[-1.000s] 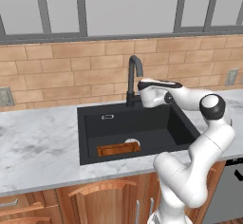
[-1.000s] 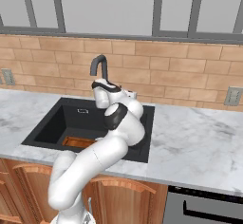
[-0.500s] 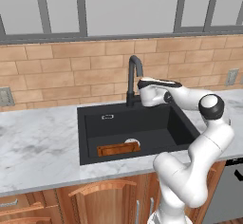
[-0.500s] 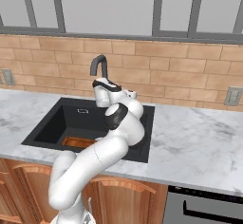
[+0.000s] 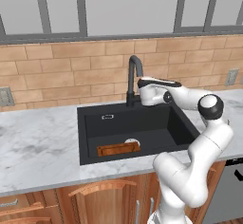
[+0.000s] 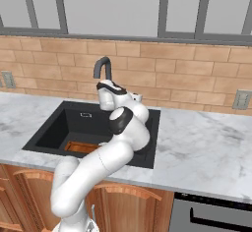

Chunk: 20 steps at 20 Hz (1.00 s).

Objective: Turn on the sink faucet with hot water and rinse the cutting board for ten seconds, then turn off the faucet. Push the cutting board to reach the water if necessary.

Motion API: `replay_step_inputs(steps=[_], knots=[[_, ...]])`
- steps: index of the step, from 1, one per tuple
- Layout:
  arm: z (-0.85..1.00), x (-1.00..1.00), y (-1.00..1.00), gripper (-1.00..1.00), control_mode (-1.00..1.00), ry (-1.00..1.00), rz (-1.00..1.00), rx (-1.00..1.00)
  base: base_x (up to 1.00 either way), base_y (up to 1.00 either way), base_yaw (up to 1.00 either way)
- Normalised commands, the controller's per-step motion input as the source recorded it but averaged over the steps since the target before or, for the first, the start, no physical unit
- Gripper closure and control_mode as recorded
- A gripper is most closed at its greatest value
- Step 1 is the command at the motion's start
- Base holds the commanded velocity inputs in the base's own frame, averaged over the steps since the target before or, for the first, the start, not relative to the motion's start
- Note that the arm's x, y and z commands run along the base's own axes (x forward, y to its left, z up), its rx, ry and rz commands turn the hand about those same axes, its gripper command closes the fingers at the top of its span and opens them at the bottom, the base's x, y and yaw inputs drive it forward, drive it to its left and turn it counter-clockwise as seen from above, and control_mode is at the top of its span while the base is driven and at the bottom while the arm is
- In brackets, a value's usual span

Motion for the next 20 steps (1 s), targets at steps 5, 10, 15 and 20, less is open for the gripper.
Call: replay_step_inputs(steps=[5, 10, 15, 20], knots=[[0.00, 0.04, 0.00, -1.00, -1.00, 0.00, 0.00, 0.00, 0.00, 0.00, 0.00], [0.00, 0.08, 0.00, -1.00, -1.00, 0.00, 0.00, 0.00, 0.00, 0.00, 0.00], [0.00, 0.06, 0.00, -1.00, -1.00, 0.00, 0.00, 0.00, 0.00, 0.00, 0.00], [0.00, 0.02, 0.00, -1.00, -1.00, 0.00, 0.00, 0.00, 0.00, 0.00, 0.00]])
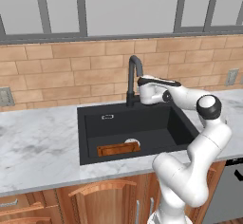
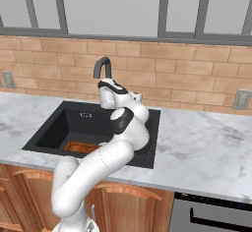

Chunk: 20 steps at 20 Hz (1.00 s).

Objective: Turn on the sink faucet with hot water and rinse the cutting board for ten seconds, then turn off the faucet. Push the cutting board to reach the water if necessary.

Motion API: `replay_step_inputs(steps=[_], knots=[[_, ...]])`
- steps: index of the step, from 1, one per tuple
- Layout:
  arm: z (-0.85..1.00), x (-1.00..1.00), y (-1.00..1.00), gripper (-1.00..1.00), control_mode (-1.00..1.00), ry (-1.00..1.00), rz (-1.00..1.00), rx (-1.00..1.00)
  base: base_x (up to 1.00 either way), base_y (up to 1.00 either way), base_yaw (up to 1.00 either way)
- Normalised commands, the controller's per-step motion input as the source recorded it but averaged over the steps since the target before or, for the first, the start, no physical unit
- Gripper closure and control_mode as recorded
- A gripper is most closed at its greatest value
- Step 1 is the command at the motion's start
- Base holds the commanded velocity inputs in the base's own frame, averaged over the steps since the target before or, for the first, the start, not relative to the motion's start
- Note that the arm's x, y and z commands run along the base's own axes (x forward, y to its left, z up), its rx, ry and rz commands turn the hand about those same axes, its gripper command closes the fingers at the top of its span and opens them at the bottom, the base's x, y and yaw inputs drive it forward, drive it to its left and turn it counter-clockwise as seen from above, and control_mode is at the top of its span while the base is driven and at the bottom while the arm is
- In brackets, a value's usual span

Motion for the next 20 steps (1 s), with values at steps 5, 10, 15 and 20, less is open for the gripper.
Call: replay_step_inputs(steps=[5, 10, 15, 20], knots=[[0.00, 0.02, 0.00, -1.00, -1.00, 0.00, 0.00, 0.00, 0.00, 0.00, 0.00], [0.00, 0.05, 0.00, -1.00, -1.00, 0.00, 0.00, 0.00, 0.00, 0.00, 0.00], [0.00, 0.09, 0.00, -1.00, -1.00, 0.00, 0.00, 0.00, 0.00, 0.00, 0.00], [0.00, 0.05, 0.00, -1.00, -1.00, 0.00, 0.00, 0.00, 0.00, 0.00, 0.00]])
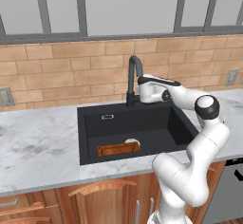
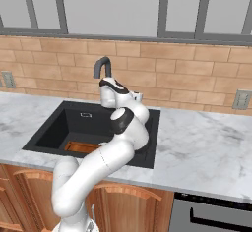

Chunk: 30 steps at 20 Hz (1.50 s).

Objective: Turn on the sink faucet with hot water and rinse the cutting board for ten seconds, then turn off the faucet. Push the cutting board to reach the water if necessary.

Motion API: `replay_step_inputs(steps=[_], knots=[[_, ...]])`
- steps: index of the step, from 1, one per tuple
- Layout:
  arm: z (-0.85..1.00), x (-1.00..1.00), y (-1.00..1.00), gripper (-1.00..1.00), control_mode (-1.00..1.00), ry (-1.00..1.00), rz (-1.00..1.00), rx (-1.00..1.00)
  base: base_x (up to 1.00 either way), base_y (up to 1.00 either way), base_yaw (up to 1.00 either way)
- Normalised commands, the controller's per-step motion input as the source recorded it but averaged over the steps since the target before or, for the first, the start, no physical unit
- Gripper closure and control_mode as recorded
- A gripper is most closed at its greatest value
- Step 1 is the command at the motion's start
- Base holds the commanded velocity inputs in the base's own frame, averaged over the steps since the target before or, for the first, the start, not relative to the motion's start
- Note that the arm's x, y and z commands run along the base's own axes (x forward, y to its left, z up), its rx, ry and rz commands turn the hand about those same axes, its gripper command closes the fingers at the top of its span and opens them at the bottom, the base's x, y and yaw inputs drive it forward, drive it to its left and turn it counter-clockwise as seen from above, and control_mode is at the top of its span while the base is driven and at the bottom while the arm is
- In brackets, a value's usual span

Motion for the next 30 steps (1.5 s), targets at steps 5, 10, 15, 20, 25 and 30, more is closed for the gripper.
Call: replay_step_inputs(steps=[5, 10, 15, 20, 25, 30], knots=[[0.00, 0.04, 0.00, -1.00, -1.00, 0.00, 0.00, 0.00, 0.00, 0.00, 0.00], [0.00, 0.04, 0.00, -1.00, -1.00, 0.00, 0.00, 0.00, 0.00, 0.00, 0.00], [0.00, 0.03, 0.00, -1.00, -1.00, 0.00, 0.00, 0.00, 0.00, 0.00, 0.00], [0.00, 0.07, 0.00, -1.00, -1.00, 0.00, 0.00, 0.00, 0.00, 0.00, 0.00], [0.00, 0.01, 0.00, -1.00, -1.00, 0.00, 0.00, 0.00, 0.00, 0.00, 0.00], [0.00, 0.00, 0.00, -1.00, -1.00, 0.00, 0.00, 0.00, 0.00, 0.00, 0.00]])
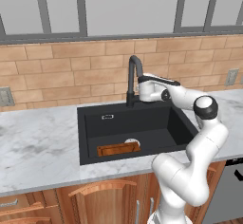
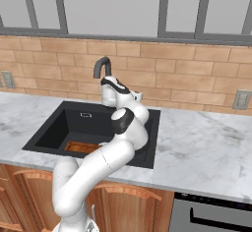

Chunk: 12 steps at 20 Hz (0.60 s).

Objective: Turn on the sink faucet with hot water and rinse the cutting board for ten seconds, then turn off the faucet. Push the cutting board to reach the water if necessary.

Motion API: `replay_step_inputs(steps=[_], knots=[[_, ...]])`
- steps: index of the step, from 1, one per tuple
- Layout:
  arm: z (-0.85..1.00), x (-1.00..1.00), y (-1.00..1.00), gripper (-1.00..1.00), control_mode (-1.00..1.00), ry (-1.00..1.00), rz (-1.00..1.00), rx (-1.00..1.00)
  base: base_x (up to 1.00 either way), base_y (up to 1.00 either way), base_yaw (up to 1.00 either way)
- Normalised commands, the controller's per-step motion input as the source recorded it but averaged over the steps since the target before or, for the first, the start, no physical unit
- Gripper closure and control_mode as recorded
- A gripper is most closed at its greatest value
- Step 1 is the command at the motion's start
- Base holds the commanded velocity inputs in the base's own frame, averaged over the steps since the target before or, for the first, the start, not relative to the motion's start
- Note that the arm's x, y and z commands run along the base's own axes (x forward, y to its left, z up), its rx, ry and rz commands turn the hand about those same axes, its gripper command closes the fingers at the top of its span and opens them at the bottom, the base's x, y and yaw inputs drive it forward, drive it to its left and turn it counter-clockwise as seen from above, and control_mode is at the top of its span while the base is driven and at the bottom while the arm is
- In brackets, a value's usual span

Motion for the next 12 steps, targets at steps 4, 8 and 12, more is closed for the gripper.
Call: replay_step_inputs(steps=[4, 8, 12], knots=[[0.00, 0.00, -0.03, -1.00, -1.00, 0.00, 0.00, 0.00, 0.00, 0.00, 0.00], [0.00, 0.00, -0.11, -1.00, -1.00, 0.00, 0.00, 0.00, 0.00, 0.00, 0.00], [0.00, 0.00, -0.13, -1.00, -1.00, 0.00, 0.00, 0.00, 0.00, 0.00, 0.00]])
